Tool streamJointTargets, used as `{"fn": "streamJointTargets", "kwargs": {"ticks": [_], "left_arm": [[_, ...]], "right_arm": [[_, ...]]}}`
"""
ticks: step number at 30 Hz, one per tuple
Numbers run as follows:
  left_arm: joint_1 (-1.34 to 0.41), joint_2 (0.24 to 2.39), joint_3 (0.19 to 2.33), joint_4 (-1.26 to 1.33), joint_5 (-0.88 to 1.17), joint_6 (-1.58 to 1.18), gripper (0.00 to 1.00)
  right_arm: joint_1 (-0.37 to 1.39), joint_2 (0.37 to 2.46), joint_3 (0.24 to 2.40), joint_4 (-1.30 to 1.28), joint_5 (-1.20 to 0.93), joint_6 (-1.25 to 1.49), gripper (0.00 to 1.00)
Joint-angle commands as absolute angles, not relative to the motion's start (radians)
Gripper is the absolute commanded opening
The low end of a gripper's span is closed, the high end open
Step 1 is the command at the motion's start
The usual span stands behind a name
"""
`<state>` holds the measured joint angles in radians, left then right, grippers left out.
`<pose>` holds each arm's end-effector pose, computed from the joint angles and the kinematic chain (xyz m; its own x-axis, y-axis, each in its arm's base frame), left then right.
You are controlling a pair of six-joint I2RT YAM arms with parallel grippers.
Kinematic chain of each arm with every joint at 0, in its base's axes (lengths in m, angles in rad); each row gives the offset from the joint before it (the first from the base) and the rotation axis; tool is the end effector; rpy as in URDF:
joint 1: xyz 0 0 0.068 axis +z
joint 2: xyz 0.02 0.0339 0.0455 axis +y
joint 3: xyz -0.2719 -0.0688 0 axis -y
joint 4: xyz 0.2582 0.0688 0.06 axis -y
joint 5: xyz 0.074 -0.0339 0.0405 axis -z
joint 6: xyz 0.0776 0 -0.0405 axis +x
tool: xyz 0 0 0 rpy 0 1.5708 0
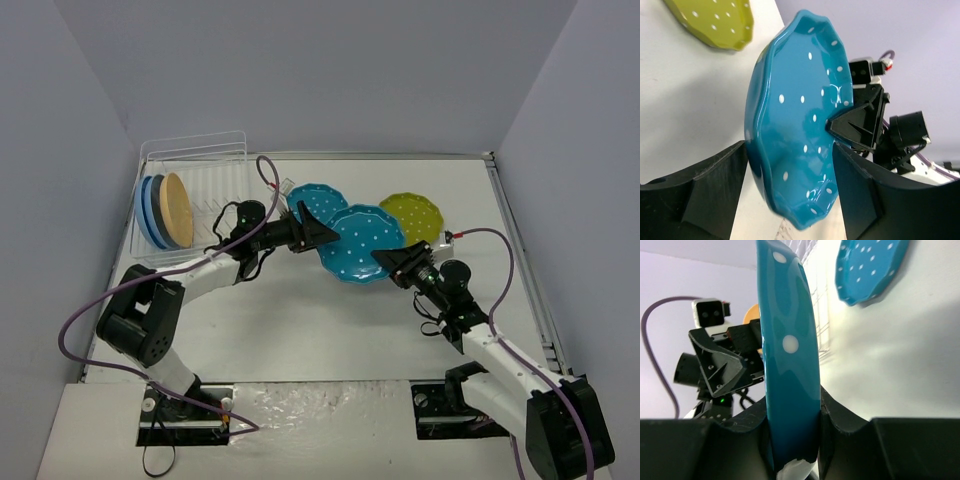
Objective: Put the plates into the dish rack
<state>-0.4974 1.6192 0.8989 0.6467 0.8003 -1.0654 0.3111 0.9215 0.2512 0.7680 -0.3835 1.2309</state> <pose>0.3201 -0.2372 0.2505 -0.8724 -0.2198 -0.4367 0.4088 0.1617 -0.8982 0.2200 0.1013 0.2309 -0.5709 0.7348 -0.3662 -0.3004 0.2282 0.9261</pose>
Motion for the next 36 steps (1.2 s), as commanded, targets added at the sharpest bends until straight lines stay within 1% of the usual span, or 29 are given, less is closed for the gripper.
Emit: {"fn": "streamJointTargets", "kwargs": {"ticks": [1, 6, 7, 9, 14, 16, 17, 20, 22, 24, 25, 26, 28, 32, 36], "left_arm": [[-0.515, 1.587, 0.945, 0.813, 0.879, -1.117, 0.63], [-0.515, 1.603, 0.936, 0.882, 0.886, -1.166, 0.63], [-0.515, 1.606, 0.936, 0.9, 0.887, -1.178, 0.6], [-0.515, 1.613, 0.936, 0.939, 0.902, -1.211, 0.53], [-0.515, 1.62, 0.929, 1.053, 0.922, -1.31, 0.32], [-0.515, 1.618, 0.925, 1.082, 0.934, -1.342, 0.28], [-0.515, 1.618, 0.925, 1.086, 0.936, -1.344, 0.25], [-0.517, 1.594, 0.928, 1.023, 0.931, -1.316, 0.0], [-0.517, 1.577, 0.93, 0.966, 0.919, -1.28, 0.0], [-0.517, 1.54, 0.935, 0.879, 0.899, -1.219, 0.0], [-0.518, 1.515, 0.944, 0.823, 0.892, -1.181, 0.0], [-0.518, 1.491, 0.953, 0.766, 0.885, -1.143, 0.0], [-0.518, 1.46, 0.973, 0.674, 0.859, -1.088, 0.0], [-0.515, 1.395, 1.018, 0.532, 0.814, -0.998, 0.0], [-0.511, 1.351, 1.069, 0.441, 0.78, -0.955, 0.0]], "right_arm": [[0.327, 0.879, 0.361, 1.075, -0.491, 1.335, 0.0], [0.325, 0.87, 0.361, 1.074, -0.497, 1.335, 0.0], [0.327, 0.867, 0.36, 1.074, -0.497, 1.335, 0.0], [0.327, 0.862, 0.353, 1.078, -0.497, 1.337, 0.0], [0.324, 0.85, 0.357, 1.061, -0.503, 1.327, 0.0], [0.324, 0.842, 0.365, 1.041, -0.507, 1.315, 0.0], [0.324, 0.838, 0.365, 1.034, -0.508, 1.312, 0.0], [0.324, 0.83, 0.387, 1.007, -0.512, 1.288, 0.0], [0.324, 0.824, 0.402, 0.961, -0.512, 1.265, 0.07], [0.325, 0.802, 0.431, 0.871, -0.502, 1.212, 0.38], [0.327, 0.787, 0.446, 0.822, -0.487, 1.174, 0.5], [0.328, 0.771, 0.461, 0.773, -0.471, 1.134, 0.62], [0.33, 0.756, 0.493, 0.637, -0.447, 1.084, 0.75], [0.33, 0.74, 0.568, 0.455, -0.376, 0.989, 0.86], [0.33, 0.774, 0.572, 0.407, -0.37, 0.975, 0.87]]}}
